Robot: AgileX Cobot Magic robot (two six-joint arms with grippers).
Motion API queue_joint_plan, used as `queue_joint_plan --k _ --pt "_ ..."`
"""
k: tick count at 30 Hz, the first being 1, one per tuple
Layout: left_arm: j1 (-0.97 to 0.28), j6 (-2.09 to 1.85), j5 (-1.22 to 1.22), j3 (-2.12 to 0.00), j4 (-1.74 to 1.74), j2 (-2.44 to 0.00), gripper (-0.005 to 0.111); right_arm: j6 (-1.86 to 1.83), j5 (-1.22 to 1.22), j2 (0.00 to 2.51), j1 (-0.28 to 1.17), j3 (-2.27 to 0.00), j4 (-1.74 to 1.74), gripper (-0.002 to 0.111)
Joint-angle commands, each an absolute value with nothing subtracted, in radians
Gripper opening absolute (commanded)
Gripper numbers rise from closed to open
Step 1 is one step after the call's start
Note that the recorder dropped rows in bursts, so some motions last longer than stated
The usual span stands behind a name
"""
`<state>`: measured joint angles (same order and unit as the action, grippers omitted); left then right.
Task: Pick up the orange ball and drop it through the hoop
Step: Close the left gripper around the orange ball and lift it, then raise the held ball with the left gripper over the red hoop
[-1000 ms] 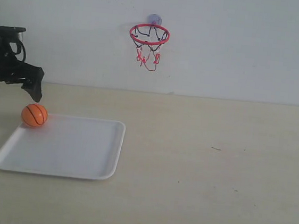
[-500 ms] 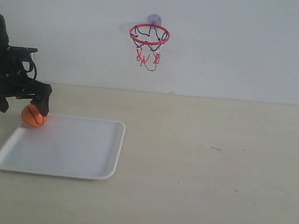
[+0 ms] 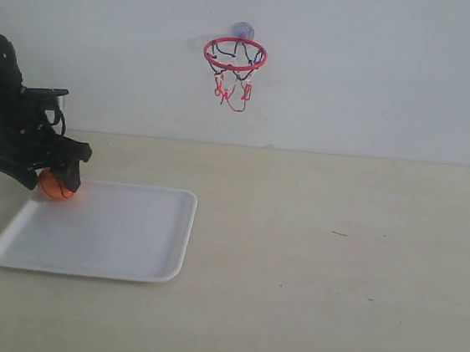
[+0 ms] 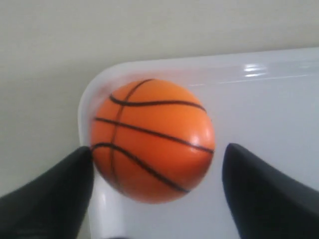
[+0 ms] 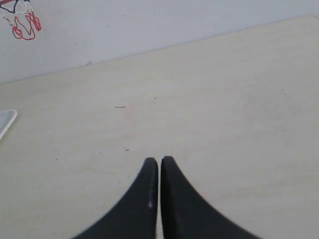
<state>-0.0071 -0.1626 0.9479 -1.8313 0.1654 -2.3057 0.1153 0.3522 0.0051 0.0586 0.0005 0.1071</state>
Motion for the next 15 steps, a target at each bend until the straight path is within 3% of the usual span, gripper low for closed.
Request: queue_joint_plan --k 1,8,15 --pt "-0.012 -0.174 0.919 -1.839 0.176 -2.309 0.044 0.112 0.348 0.0 0.051 0.0 0.098 0.001" --pt "-0.012 -0.174 0.935 -1.839 0.206 -2.279 0.004 0.112 0.348 0.0 0.051 0.0 0.098 0.001" --pt "-0.012 -0.376 0.872 -1.839 0.467 -2.161 0.004 0.112 0.348 0.0 0.051 0.0 0.098 0.001"
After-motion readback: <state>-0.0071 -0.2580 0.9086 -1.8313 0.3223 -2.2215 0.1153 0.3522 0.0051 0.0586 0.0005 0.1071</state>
